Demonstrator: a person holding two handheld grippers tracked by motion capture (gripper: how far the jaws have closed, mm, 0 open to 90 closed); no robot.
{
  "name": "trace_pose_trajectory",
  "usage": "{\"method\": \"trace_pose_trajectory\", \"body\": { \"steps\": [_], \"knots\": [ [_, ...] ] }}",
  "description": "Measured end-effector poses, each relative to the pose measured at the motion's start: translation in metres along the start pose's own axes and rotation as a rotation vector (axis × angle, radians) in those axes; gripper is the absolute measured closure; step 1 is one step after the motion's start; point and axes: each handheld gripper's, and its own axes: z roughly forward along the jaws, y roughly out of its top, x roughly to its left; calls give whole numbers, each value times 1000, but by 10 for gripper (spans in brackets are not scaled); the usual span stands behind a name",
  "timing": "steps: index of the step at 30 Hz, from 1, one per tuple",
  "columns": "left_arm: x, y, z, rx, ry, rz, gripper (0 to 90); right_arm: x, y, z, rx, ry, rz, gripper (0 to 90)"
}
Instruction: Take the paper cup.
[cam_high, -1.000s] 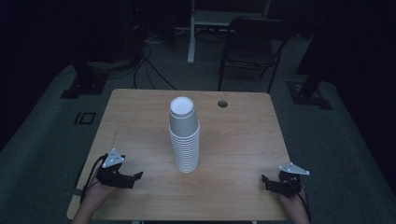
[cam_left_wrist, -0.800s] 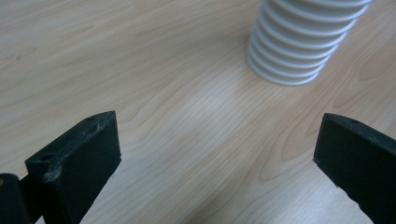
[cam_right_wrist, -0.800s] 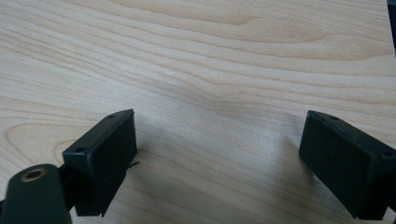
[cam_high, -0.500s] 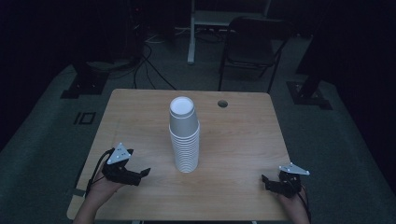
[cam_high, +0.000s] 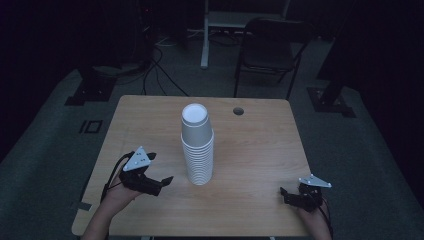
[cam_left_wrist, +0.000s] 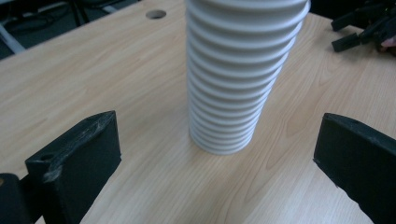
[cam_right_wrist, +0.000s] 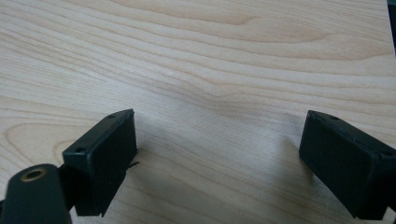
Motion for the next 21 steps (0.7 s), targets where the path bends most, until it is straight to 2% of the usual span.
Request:
{"method": "trace_pose_trajectory", "body": {
  "steps": [4, 6, 7, 8, 10, 13, 18, 21],
  "knots": [
    [-7, 9, 1, -33, -19, 23, 9, 0, 0, 0, 0, 0, 0, 105],
    [-7, 11, 1, -40, -29, 22, 9, 0, 0, 0, 0, 0, 0, 105],
    [-7, 14, 1, -45, -54, 32, 9, 0, 0, 0, 0, 0, 0, 105],
    [-7, 16, 1, -50, -52, 39, 10, 0, 0, 0, 0, 0, 0, 105],
    [-6, 20, 1, -65, -76, 39, 10, 0, 0, 0, 0, 0, 0, 105],
    [-5, 26, 2, -81, -83, 40, 9, 0, 0, 0, 0, 0, 0, 105],
    [-8, 39, 1, -98, -71, 63, 9, 0, 0, 0, 0, 0, 0, 105],
    [-9, 52, 0, -118, -74, 81, 9, 0, 0, 0, 0, 0, 0, 105]
  ]
}}
